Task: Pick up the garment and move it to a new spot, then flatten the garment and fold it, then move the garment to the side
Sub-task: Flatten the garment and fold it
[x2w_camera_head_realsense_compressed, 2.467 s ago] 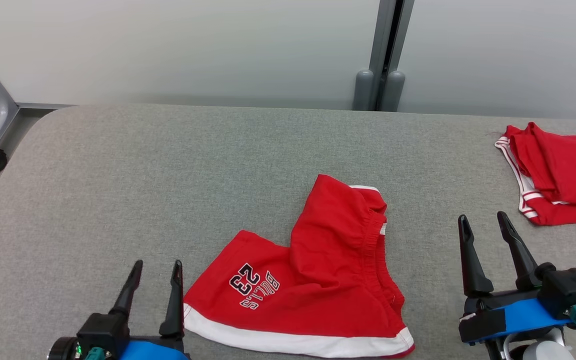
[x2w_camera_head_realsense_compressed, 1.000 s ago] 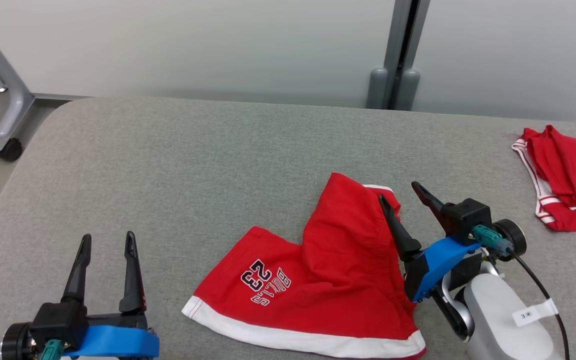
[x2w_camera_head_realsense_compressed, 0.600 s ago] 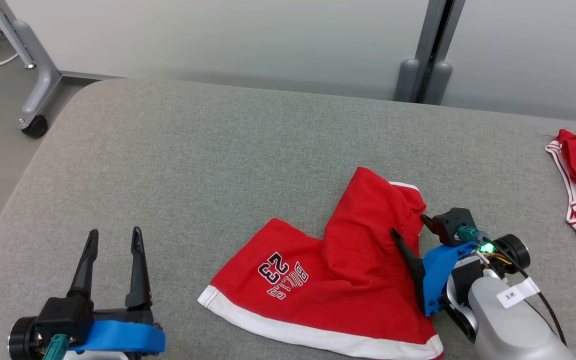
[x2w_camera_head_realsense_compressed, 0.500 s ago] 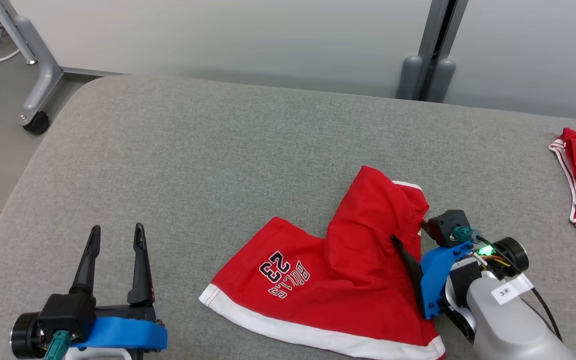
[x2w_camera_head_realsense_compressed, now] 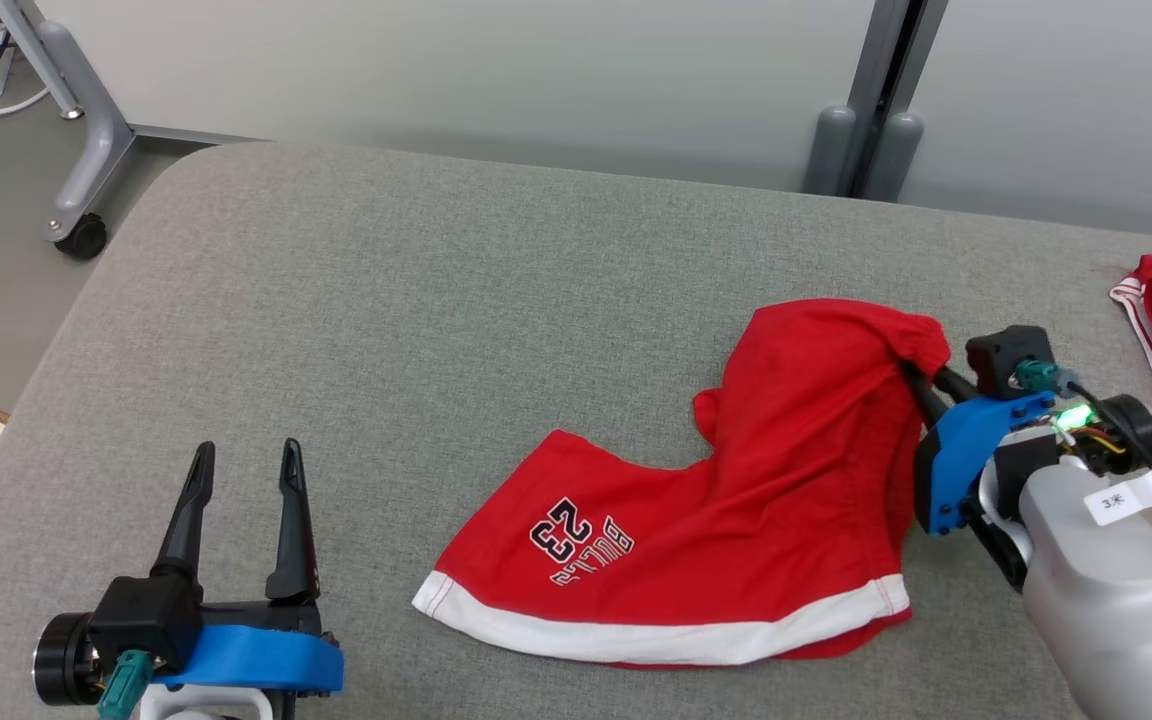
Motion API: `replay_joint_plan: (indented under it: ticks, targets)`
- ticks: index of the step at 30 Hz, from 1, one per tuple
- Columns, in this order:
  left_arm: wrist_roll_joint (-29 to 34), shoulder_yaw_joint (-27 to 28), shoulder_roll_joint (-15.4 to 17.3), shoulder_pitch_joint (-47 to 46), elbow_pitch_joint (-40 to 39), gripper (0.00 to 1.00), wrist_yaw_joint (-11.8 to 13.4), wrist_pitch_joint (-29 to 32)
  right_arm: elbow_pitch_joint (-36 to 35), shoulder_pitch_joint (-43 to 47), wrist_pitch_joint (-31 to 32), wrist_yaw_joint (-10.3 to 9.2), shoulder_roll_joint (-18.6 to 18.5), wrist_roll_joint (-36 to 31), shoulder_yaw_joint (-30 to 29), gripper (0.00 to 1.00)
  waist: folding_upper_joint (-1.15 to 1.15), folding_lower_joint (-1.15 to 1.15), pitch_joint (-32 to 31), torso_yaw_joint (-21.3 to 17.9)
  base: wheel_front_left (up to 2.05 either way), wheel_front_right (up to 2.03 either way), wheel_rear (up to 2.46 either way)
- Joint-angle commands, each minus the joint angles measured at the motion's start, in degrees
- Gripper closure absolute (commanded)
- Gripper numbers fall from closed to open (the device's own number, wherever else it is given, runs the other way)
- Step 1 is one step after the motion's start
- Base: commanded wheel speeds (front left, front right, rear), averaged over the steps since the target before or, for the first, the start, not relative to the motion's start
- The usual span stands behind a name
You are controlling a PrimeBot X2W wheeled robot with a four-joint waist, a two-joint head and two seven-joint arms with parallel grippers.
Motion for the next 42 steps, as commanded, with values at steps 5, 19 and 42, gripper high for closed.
replay_joint_plan:
  ticks: [5,19,42]
  targets:
    - [0.24,-0.07,-0.21,-0.89,0.33,0.0,-0.42,-0.14,4.04,-3.97,-2.93,-0.01,-1.81,-0.63,-3.34,1.0,0.0,0.0,-0.07,0.2,0.0,0.0,0.0]
    - [1.26,1.81,-0.38,0.66,0.02,0.0,-0.2,-0.14,-6.43,2.66,-5.39,-0.01,-1.07,0.2,-9.92,0.0,0.0,0.0,-2.06,-4.18,0.0,0.0,0.0]
    - [2.79,3.64,-0.08,3.51,0.09,0.0,-0.41,-0.14,-48.75,34.22,-5.39,-0.01,8.16,-6.01,-23.09,0.0,0.0,0.0,-5.19,-8.77,0.0,0.0,0.0]
